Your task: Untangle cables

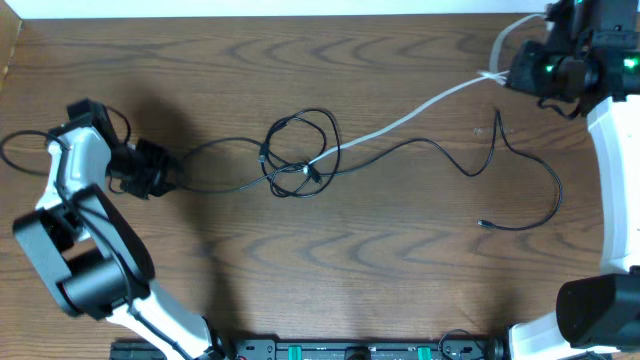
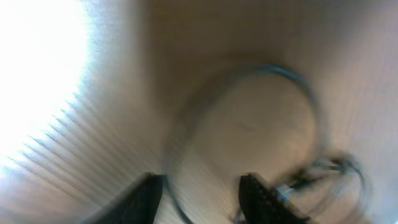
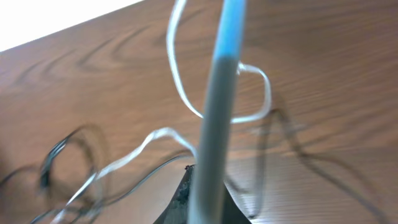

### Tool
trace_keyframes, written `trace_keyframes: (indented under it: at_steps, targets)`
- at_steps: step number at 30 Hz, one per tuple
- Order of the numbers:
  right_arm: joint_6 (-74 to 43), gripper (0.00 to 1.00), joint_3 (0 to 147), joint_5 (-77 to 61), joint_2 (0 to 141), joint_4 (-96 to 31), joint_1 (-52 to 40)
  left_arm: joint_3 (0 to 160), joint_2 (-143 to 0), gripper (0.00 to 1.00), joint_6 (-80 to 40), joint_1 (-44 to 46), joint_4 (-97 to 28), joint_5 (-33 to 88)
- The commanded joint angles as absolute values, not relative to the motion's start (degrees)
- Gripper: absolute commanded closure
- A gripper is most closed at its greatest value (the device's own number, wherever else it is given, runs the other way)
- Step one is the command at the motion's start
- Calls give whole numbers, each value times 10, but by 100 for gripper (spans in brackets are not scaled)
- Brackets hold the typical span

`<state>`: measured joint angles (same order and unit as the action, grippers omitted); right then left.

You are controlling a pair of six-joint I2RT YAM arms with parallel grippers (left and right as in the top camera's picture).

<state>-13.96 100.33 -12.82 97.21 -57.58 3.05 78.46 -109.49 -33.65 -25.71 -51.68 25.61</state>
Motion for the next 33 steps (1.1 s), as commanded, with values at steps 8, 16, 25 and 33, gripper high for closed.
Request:
trace_keyframes:
  at_steps: [8, 16, 25, 33]
  targets:
    - [-122, 99, 872, -218, 967, -522, -38, 815, -1012, 26, -286, -129, -540, 274]
    - [-106, 99, 779, -218, 967, -401, -84, 812, -1014, 26, -285, -13, -570, 274]
    - [-106, 91, 739, -209, 967, -364, -124, 778, -1019, 26, -354, 41, -569, 214]
    - [-107, 57, 695, -209, 967, -281, -140, 757, -1019, 26, -378, 74, -553, 213]
